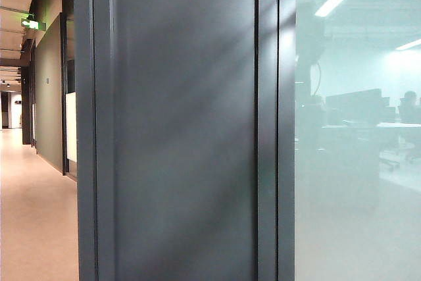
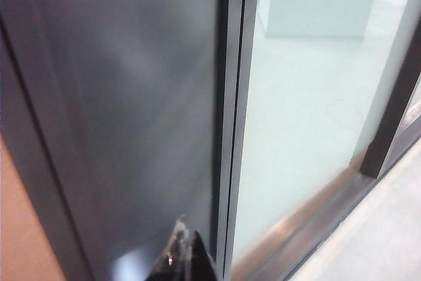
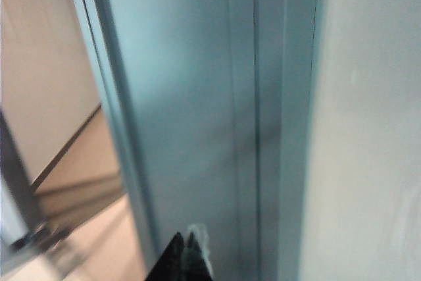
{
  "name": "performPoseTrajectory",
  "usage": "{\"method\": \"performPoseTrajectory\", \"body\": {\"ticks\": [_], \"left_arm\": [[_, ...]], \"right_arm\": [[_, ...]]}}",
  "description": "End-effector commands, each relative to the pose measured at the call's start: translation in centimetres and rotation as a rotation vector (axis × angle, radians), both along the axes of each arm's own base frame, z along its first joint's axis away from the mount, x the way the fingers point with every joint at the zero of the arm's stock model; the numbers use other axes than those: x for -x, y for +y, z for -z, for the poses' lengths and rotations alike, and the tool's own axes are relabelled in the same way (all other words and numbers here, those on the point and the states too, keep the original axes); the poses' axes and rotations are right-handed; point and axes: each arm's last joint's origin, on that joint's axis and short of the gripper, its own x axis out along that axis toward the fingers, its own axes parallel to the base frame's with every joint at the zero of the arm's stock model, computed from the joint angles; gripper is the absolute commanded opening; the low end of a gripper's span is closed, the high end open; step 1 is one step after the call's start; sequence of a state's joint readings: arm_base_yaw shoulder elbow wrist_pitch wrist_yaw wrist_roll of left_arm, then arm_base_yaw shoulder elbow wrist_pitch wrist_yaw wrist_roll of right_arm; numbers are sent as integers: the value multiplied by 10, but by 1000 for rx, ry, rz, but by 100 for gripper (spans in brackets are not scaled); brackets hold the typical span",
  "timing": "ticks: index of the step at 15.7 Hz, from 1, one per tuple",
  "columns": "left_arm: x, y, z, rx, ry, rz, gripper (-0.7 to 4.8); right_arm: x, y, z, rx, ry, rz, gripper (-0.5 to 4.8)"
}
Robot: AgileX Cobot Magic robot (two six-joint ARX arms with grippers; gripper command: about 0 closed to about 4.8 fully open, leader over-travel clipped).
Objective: Raise the arm to find the leftmost switch on the wall and turn off the lights.
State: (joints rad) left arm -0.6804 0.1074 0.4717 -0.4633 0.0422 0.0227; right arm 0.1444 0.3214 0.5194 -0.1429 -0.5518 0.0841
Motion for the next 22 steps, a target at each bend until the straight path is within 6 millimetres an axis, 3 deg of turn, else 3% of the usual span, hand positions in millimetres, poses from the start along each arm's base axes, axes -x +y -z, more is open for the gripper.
{"method": "performPoseTrajectory", "body": {"ticks": [1, 3, 16, 18, 22], "left_arm": [[-5, -4, -2, 125, -47, -4, -5], [-5, -4, -2, 128, -54, -4, -5], [-6, -4, -2, 123, -53, -13, -5], [-10, 5, -2, 137, -53, -149, -5], [-23, 29, 3, 150, -69, -579, -5]], "right_arm": [[-6, 1, 9, -13, -88, -1, -1], [-8, 1, 16, -3, -37, 0, -1], [-7, 1, 17, -2, -33, -1, -1], [-7, 1, 17, -2, -33, -1, -1], [-7, 1, 17, -2, -33, -1, -1]]}}
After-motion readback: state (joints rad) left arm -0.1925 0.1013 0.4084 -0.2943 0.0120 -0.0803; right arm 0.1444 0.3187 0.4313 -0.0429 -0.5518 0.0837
